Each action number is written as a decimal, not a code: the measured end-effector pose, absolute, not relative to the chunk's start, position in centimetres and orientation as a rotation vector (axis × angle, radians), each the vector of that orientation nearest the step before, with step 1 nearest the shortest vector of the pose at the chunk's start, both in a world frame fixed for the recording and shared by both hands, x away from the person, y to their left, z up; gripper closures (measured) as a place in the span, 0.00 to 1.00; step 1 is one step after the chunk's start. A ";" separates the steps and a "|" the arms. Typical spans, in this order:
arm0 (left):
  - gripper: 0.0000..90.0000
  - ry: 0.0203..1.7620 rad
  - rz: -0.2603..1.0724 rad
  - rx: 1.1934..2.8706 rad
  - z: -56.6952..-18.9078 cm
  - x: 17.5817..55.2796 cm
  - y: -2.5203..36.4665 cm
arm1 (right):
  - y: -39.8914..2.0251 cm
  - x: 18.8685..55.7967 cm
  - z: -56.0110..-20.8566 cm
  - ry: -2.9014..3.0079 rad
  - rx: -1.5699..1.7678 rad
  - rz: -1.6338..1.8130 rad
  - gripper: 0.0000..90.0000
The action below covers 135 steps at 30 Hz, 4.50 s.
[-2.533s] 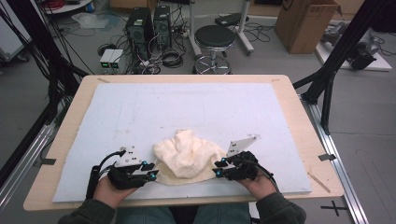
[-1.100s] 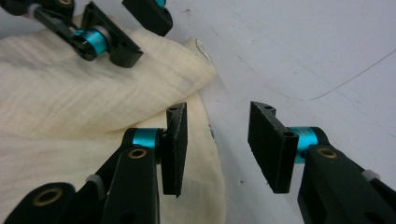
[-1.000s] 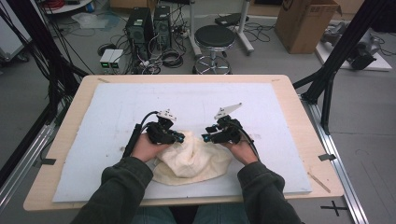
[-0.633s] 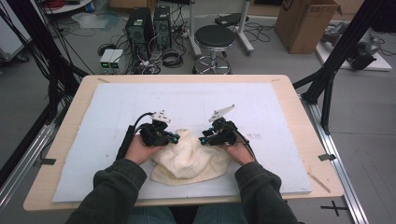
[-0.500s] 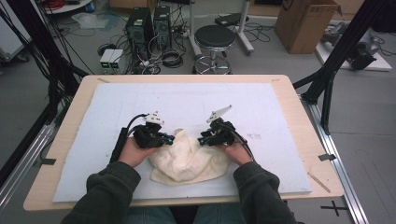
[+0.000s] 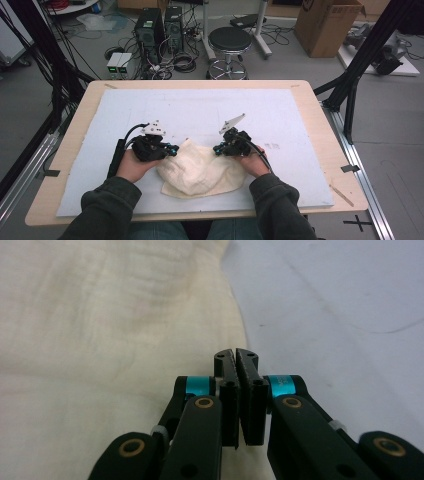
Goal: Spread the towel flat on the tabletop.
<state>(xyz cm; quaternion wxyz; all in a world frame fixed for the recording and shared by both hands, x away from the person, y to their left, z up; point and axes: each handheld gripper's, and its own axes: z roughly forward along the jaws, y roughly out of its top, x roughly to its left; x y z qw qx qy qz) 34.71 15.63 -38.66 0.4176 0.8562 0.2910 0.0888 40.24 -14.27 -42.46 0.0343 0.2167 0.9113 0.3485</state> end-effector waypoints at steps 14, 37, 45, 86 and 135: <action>0.94 0.794 0.221 2.099 -39.3 35.9 14.4 | -20.6 37.3 -39.2 2.625 0.787 1.047 0.98; 0.70 0.885 0.270 2.087 -39.5 36.4 15.3 | -23.4 38.5 -39.4 2.592 0.894 1.133 0.69; 0.56 0.937 0.182 2.068 -40.8 37.8 15.1 | -20.6 41.5 -41.0 2.610 0.906 1.118 0.62; 0.95 0.866 0.300 2.115 -37.1 36.0 19.4 | -19.0 38.8 -37.6 2.535 0.728 1.157 0.98; 0.56 0.737 0.239 2.141 -42.9 31.0 18.4 | -21.6 34.9 -42.8 2.733 0.680 1.153 0.58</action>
